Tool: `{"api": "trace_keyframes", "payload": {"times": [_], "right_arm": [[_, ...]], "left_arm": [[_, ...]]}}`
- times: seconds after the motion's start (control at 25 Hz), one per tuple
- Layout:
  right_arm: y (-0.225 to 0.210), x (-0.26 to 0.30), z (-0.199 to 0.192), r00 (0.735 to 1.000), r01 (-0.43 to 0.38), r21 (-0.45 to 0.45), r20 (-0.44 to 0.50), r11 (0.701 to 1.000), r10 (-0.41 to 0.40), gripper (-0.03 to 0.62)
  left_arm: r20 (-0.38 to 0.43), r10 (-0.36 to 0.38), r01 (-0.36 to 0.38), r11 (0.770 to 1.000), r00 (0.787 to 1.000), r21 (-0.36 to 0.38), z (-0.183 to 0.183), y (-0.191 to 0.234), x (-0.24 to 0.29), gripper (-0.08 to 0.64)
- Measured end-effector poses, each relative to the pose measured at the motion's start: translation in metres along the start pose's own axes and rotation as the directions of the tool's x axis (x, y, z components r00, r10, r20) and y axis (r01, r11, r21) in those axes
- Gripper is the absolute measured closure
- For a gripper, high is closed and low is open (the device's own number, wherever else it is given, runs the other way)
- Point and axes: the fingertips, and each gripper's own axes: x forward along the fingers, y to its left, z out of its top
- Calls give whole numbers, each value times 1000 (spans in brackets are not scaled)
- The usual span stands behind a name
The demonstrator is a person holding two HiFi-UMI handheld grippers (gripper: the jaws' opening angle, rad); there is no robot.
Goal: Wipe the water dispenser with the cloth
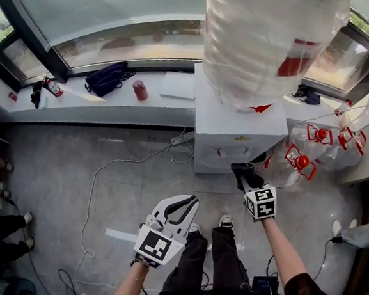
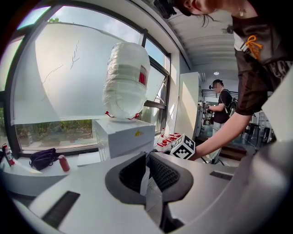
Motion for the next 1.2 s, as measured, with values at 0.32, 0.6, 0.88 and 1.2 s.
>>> {"api": "trace_keyframes", "payload": {"times": [0.32, 0.6, 0.88, 1.2], "right_arm": [[68, 71, 13, 995, -94, -32, 22, 995, 95, 477], [109, 123, 24, 989, -144, -84, 18, 986, 146, 478], [77, 142, 20, 996, -82, -65, 13, 995, 83, 479], [-2, 133, -10, 999, 33, 17, -25, 999, -32, 480]], "left_arm": [[-15, 27, -27, 1000, 1000, -14, -21, 17, -7, 535], [-19, 35, -35, 999, 999, -14, -38, 27, -1, 535], [1, 40, -40, 999, 999, -25, -40, 28, 16, 535], [1, 3, -3, 1000, 1000, 0, -35, 12, 47, 535]]}}
